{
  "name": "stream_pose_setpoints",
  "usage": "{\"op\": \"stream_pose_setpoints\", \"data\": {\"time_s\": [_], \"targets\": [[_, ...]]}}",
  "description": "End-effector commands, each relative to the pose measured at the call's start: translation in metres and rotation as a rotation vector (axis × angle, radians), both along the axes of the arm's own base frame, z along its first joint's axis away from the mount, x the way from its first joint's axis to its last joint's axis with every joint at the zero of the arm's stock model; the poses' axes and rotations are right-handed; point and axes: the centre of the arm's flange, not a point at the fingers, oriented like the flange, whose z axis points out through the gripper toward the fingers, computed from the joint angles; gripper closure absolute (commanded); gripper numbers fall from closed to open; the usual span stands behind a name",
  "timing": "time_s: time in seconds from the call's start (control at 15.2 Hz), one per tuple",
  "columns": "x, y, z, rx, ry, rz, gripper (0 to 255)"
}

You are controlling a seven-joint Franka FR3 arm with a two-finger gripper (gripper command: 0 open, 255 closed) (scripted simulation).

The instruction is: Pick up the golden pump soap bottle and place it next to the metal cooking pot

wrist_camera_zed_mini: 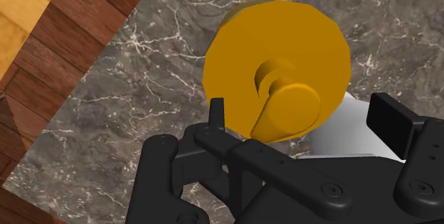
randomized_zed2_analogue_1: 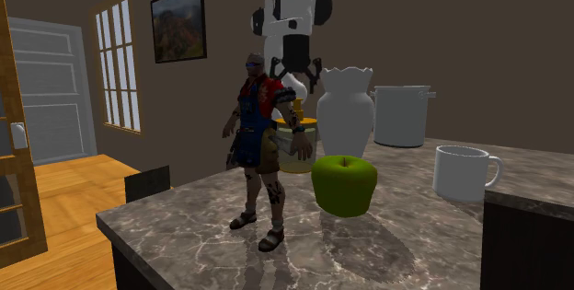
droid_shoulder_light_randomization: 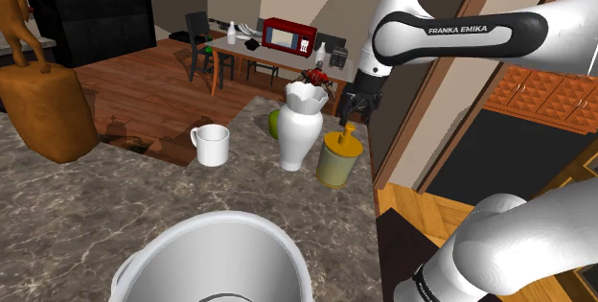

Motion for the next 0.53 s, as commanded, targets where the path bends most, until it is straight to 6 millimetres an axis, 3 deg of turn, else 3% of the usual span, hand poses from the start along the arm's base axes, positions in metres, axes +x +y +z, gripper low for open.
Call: {"op": "stream_pose_setpoints", "data": {"time_s": [0.0, 0.26, 0.46], "targets": [[0.002, 0.0, -0.009, 0.002, -0.002, 0.0, 0], [0.002, 0.0, -0.033, 0.002, -0.002, 0.0, 0], [0.002, 0.0, -0.033, 0.002, -0.002, 0.0, 0]]}}
